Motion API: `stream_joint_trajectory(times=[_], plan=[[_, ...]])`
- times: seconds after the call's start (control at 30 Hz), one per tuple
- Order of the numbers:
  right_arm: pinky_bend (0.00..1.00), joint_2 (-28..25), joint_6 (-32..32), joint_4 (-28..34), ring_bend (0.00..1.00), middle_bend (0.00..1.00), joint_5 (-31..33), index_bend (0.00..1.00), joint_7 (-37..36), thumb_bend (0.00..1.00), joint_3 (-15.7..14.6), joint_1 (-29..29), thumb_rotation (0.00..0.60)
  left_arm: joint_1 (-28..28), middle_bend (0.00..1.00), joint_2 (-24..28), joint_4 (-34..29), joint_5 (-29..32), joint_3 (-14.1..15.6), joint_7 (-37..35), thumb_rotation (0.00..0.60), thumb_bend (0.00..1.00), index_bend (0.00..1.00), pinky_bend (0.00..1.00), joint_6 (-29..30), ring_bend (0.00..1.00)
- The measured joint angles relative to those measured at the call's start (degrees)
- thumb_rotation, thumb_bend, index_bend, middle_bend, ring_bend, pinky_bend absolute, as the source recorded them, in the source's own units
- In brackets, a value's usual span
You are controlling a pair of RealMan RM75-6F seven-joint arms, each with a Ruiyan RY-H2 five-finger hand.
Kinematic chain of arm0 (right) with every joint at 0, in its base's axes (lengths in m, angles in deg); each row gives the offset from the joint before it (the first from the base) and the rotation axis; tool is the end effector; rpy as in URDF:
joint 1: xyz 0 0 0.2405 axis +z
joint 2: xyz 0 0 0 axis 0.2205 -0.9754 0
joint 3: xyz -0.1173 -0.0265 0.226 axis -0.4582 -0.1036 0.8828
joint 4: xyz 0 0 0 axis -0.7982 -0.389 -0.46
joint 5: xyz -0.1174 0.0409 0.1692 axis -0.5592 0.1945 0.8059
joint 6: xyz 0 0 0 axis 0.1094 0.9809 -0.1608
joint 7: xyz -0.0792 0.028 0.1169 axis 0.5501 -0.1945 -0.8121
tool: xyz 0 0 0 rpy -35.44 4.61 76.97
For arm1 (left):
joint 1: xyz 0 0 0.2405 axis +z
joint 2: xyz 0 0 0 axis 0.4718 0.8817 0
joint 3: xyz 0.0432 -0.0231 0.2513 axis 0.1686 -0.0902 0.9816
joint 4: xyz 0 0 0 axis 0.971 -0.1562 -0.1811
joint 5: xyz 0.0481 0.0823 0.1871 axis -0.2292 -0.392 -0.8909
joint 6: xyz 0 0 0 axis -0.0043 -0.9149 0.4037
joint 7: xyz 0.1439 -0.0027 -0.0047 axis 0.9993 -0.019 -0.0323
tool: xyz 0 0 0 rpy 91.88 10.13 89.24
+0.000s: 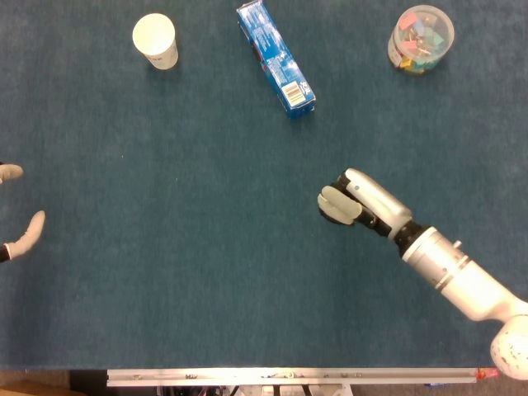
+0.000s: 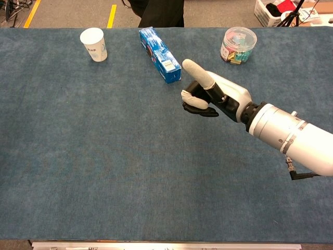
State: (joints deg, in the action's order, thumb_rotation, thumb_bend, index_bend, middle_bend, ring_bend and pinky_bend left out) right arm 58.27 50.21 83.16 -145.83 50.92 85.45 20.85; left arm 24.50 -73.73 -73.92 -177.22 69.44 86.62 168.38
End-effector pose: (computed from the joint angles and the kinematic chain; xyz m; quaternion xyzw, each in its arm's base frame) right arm -0.1132 -0.2505 -0.0277 0.5542 -0.6825 0.4708 0.0737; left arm -0.2666 0.1679 0.1573 -0.6087 -0.3484 -0.4101 0.5830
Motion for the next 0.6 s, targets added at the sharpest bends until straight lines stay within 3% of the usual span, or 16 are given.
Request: stream_joint_trajectory(times=[0.2, 0.6], plan=[[1.0, 0.9, 0.7, 0.0, 1.0, 1.0, -1.2, 1.0, -2.1, 0.0, 0.1, 0.1, 0.0, -0.1, 0.33, 0.0, 0.1, 0.2, -0.1, -0.1, 0.294, 0.28, 0.32, 0.27, -0.1, 0.32], [1.0, -0.9, 2.0, -0.2, 1.0, 1.0, -9.2, 1.0, -15.4, 0.0, -2.1, 0.8, 0.0, -0.4, 0.33, -0.1, 0.1, 0.3, -0.1, 0.3, 0.297, 0.28, 0.32, 0.27, -0.7, 0.32]])
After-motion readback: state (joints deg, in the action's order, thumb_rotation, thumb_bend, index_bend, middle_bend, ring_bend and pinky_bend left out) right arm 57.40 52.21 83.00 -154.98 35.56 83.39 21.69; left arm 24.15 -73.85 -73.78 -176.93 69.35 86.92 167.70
